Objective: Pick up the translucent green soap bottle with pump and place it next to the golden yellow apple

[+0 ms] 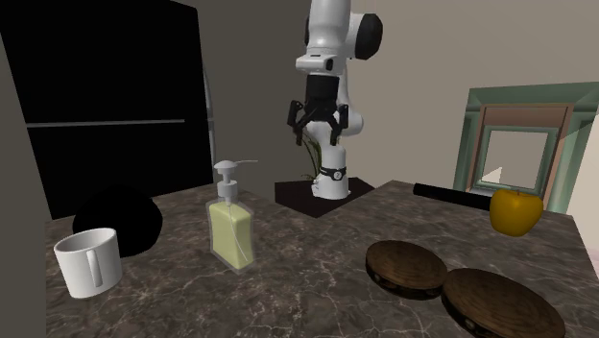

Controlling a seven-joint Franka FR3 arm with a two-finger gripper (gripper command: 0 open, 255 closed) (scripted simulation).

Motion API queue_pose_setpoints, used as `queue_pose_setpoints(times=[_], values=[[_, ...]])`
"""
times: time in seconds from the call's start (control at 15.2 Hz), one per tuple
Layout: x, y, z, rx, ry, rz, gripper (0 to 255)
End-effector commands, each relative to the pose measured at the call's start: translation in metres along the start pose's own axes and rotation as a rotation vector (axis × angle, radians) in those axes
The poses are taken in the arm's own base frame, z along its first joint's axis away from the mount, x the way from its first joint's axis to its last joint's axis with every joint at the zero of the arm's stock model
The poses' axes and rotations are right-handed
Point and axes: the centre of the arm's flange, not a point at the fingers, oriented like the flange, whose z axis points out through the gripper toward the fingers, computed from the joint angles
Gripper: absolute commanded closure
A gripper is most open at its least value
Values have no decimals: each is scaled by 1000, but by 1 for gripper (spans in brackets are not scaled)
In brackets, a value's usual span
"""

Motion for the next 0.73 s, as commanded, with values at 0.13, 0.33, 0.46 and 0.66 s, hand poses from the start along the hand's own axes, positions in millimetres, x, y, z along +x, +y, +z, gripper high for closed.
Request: queue_pose_setpoints(times=[0.13, 0.33, 0.46, 0.66], values=[[22, 42, 26, -8, -14, -5, 0], [40, 73, 43, -13, -25, -8, 0], [51, 94, 55, -16, -32, -10, 0], [69, 125, 73, -21, -42, -13, 0]])
